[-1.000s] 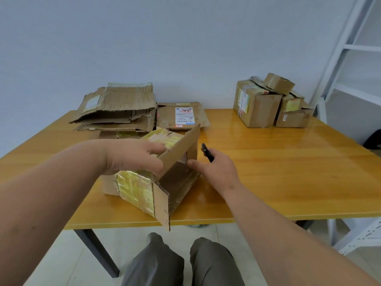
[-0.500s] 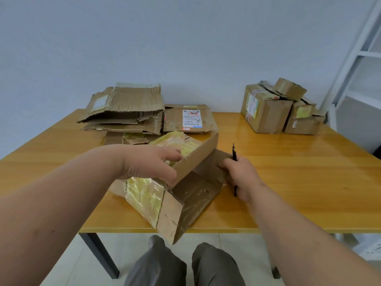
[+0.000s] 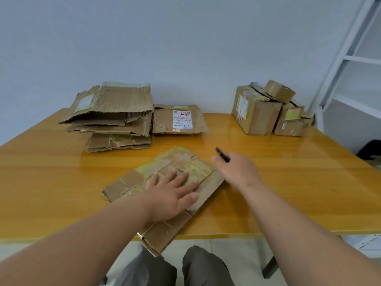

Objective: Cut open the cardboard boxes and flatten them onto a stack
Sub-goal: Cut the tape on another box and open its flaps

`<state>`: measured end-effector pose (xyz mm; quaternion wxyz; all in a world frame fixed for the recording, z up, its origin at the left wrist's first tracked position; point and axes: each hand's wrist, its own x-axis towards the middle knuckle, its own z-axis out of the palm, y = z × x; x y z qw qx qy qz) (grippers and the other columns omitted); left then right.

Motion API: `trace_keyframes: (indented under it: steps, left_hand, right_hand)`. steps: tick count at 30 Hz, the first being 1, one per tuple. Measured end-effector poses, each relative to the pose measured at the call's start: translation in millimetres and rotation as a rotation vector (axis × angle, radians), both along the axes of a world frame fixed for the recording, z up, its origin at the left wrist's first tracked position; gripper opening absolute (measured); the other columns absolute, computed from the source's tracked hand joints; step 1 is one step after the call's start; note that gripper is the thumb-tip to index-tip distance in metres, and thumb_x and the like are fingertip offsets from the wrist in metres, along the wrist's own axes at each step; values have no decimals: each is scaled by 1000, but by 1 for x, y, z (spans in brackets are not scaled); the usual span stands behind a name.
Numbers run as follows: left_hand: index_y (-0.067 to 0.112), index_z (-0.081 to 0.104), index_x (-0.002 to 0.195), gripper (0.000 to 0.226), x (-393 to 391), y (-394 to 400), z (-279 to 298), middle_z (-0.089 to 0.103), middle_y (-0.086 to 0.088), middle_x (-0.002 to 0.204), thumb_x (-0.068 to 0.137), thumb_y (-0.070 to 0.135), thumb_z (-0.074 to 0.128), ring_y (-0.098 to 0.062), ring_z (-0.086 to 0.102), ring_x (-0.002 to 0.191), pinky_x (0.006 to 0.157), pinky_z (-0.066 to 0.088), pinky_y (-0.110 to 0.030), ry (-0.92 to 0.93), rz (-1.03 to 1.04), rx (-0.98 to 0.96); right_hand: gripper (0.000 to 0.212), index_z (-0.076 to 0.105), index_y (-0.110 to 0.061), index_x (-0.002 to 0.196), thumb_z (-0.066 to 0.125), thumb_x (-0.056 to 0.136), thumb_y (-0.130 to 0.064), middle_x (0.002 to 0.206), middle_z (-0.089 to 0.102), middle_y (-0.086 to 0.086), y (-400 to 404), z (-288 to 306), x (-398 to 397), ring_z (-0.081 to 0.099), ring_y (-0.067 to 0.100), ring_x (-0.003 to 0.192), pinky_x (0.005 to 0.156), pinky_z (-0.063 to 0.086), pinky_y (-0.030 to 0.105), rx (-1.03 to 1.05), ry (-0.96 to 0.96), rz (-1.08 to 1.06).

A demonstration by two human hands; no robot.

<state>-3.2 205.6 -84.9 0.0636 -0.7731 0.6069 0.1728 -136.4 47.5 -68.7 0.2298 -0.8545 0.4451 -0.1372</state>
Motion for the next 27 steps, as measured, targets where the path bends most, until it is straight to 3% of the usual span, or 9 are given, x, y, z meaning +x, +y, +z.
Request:
trace_keyframes:
  steps: [3, 6, 10, 15, 18, 20, 23, 25, 27]
  left_hand:
    - [49, -17, 149, 68, 2, 0, -10, -24, 11, 160, 92, 73, 11, -19, -24, 147, 117, -11, -56, -122, -62, 3]
    - [46, -19, 149, 72, 6, 3, -12, -26, 11, 160, 91, 74, 12, -19, -25, 147, 118, -12, -55, -140, -97, -10]
    - [47, -20, 149, 71, 16, 8, -11, -27, 15, 158, 91, 75, 10, -14, -29, 145, 118, -16, -48, -141, -186, -30]
    - [61, -13, 144, 52, 24, 17, -8, -24, 27, 155, 95, 64, 3, -10, -30, 144, 118, -18, -47, -80, -157, -77]
    - [66, -5, 142, 57, 23, 23, -3, -20, 30, 155, 85, 69, -6, -6, -25, 145, 117, -17, -46, -31, -55, -149]
    - [66, 1, 143, 62, 23, 27, 2, -15, 30, 156, 82, 71, -7, -5, -20, 146, 117, -14, -46, -6, 48, -205]
    - [60, 3, 147, 54, 28, 32, 6, -12, 24, 160, 94, 67, 12, -12, -16, 149, 119, -5, -50, -22, 269, -260]
    - [54, -3, 150, 71, 33, 40, 5, -12, 16, 162, 90, 74, 29, -21, -11, 150, 118, 6, -54, 17, 466, -303]
    - [45, -4, 153, 99, 38, 47, 4, 1, 5, 164, 77, 83, 45, -33, 5, 149, 116, 18, -57, 149, 679, -381]
  right_hand:
    - [38, 60, -33, 113, 48, 90, -60, 107, 52, -3, -4, -17, 3, 59, 22, 94, 69, 46, 32, -78, 301, 111]
    - [38, 59, -22, 98, 60, 85, -57, 99, 57, 0, -8, -5, 8, 59, 20, 88, 70, 48, 34, -16, 370, 99]
    - [50, 59, -15, 101, 74, 75, -55, 96, 60, 2, -13, 7, 10, 60, 20, 89, 67, 44, 32, 185, 381, 48]
    - [29, 51, -18, 92, 75, 84, -34, 87, 50, 1, -14, 5, -10, 44, 17, 68, 58, 35, 29, 537, 57, -14]
    - [20, 51, -20, 87, 71, 89, -22, 75, 48, 2, -16, 7, -21, 33, 14, 52, 52, 33, 27, 675, -68, -44]
    - [18, 53, -19, 83, 70, 89, -16, 73, 52, 3, -16, 8, -27, 38, 15, 53, 51, 34, 27, 778, -163, -91]
    - [15, 58, -18, 91, 70, 87, -10, 80, 60, 6, -14, 7, -37, 52, 19, 66, 54, 39, 28, 945, -343, -183]
    - [15, 57, -16, 91, 67, 88, -5, 78, 64, 6, -13, 4, -46, 56, 20, 66, 53, 41, 28, 992, -471, -182]
    - [15, 57, -14, 93, 65, 88, -2, 78, 69, 8, -13, 2, -56, 62, 22, 67, 51, 47, 28, 1004, -590, -163]
